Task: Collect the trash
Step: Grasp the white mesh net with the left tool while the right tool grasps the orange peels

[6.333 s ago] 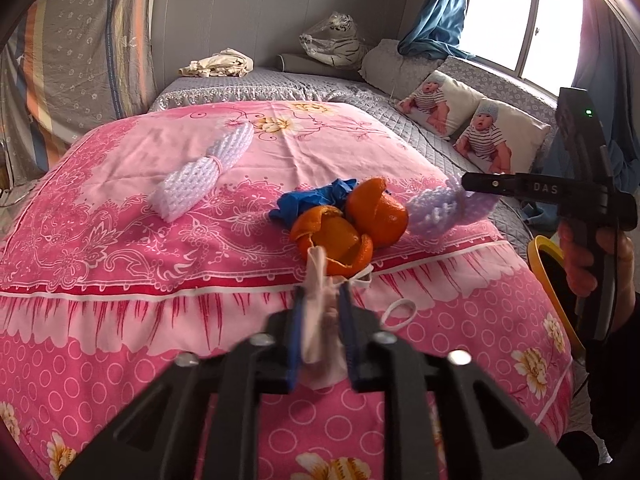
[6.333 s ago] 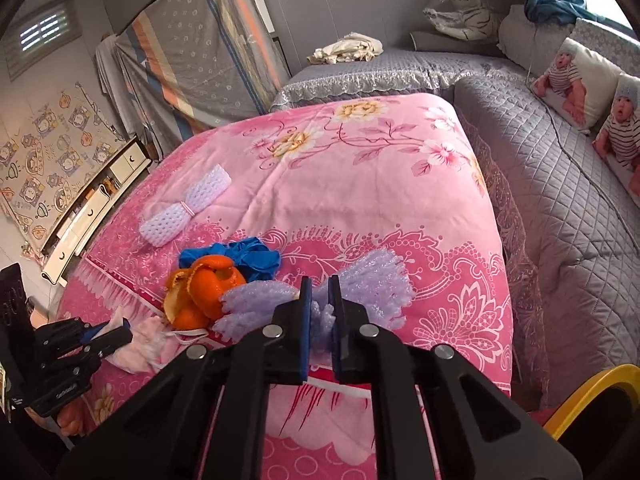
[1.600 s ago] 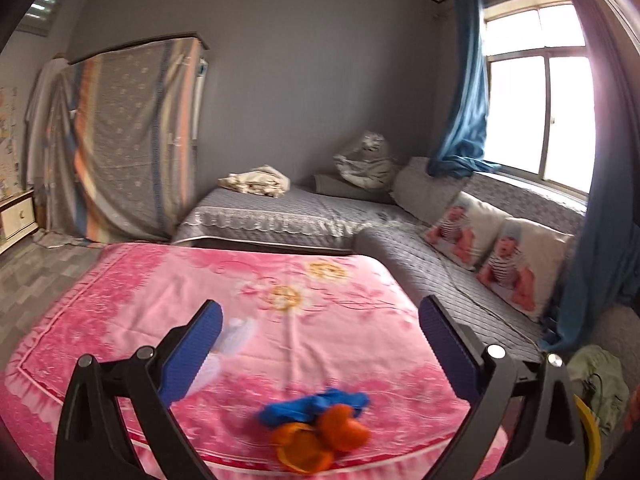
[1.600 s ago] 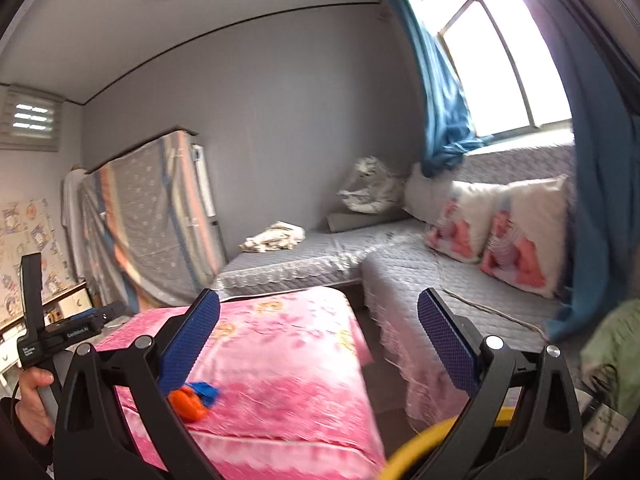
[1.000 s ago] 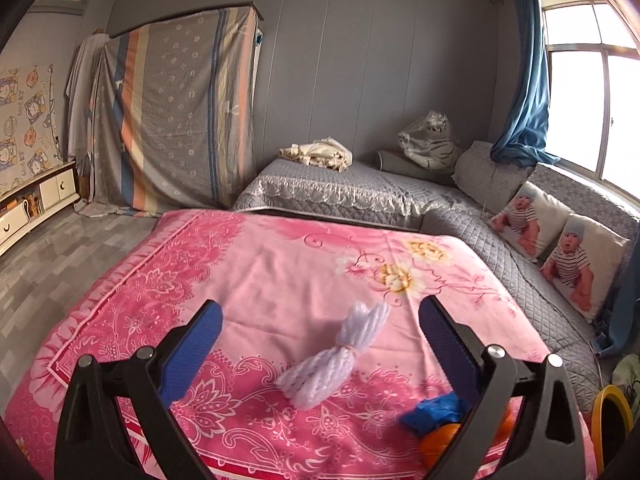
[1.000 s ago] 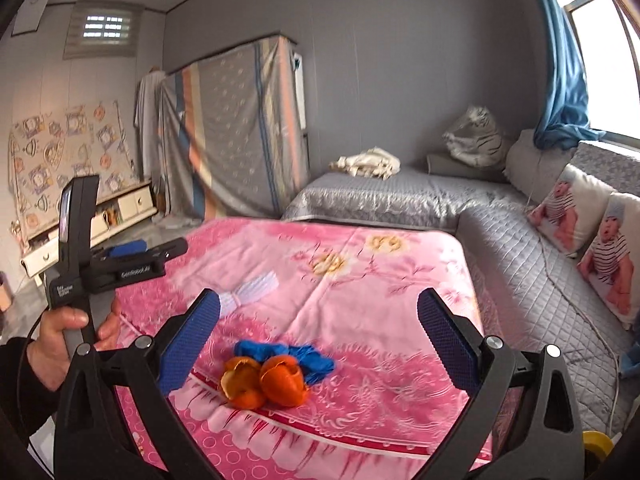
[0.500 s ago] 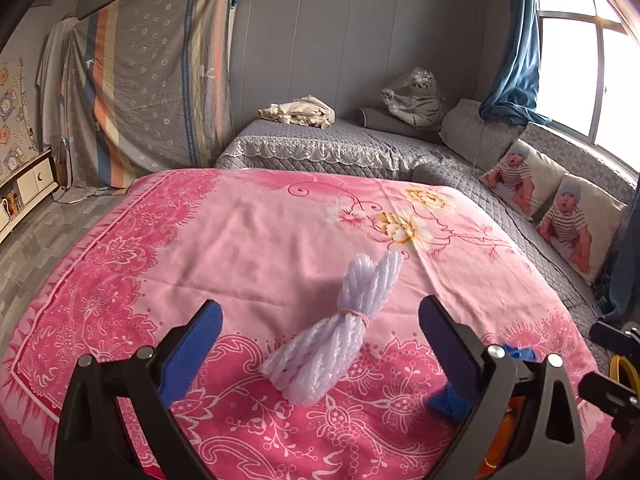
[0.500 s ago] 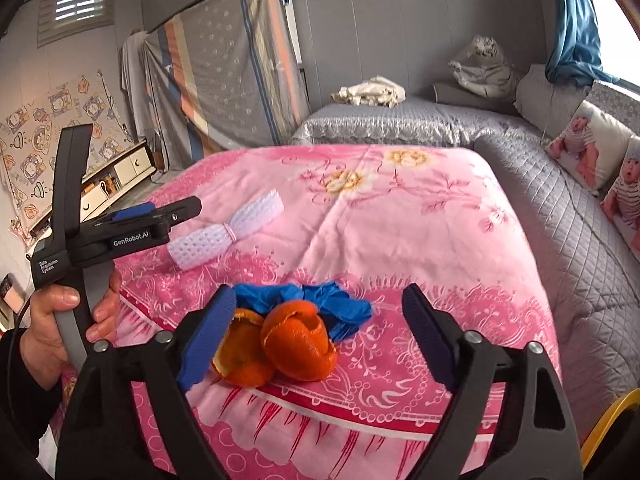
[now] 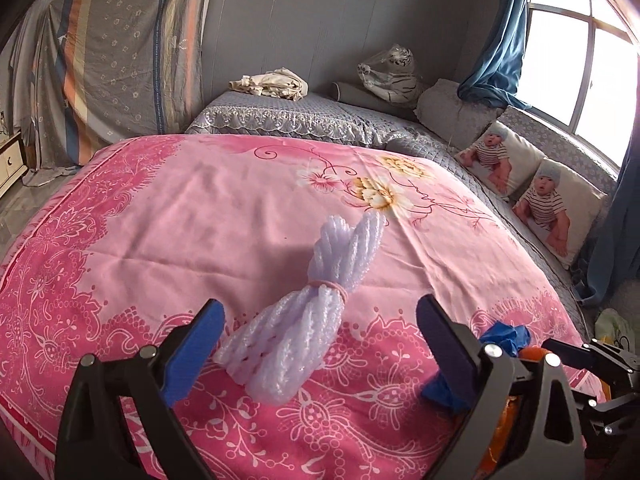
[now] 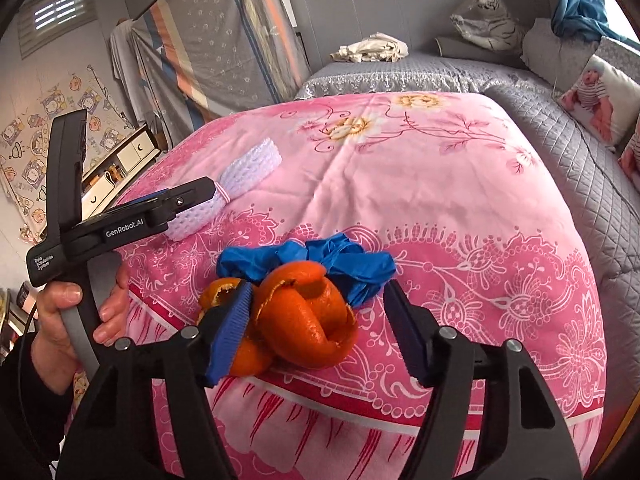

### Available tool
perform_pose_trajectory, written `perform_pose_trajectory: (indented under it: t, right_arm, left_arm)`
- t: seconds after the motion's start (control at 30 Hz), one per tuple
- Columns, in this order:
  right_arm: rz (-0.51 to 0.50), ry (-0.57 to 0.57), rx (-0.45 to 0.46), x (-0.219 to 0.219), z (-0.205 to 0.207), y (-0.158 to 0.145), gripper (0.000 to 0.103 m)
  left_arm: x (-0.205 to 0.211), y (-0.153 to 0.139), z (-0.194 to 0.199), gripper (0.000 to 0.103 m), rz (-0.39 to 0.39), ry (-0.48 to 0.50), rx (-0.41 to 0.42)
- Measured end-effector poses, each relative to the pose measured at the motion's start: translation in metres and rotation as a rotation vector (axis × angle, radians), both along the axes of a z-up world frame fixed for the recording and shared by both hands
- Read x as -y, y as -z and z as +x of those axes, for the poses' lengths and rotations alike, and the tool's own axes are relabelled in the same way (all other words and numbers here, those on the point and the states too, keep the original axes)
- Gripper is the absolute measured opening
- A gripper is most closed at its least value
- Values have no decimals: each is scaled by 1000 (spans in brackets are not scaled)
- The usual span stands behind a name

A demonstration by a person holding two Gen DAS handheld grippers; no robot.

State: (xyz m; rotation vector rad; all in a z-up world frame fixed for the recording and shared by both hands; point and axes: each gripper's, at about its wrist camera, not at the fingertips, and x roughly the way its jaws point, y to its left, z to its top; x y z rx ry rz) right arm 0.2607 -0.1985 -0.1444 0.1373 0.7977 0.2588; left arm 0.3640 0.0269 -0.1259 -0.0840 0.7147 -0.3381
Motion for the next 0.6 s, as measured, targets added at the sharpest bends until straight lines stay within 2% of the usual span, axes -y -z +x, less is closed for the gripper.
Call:
perform_pose_trajectory:
  t: [0.3, 0.37, 0.47, 0.6]
  right_arm:
    - [31, -11, -48, 1, 9, 10, 54]
    - [39, -16, -48, 2, 9, 8, 47]
    - [39, -25, -42, 3, 8, 5, 37]
    - [41, -24, -29, 4, 6, 2, 30]
  left_arm:
    - [14, 18, 18, 51, 32, 59, -85]
    - [15, 18, 19, 39, 38, 65, -91]
    - [14, 17, 16, 29, 35, 64, -79]
    - [14, 11, 10, 24, 35, 69, -46]
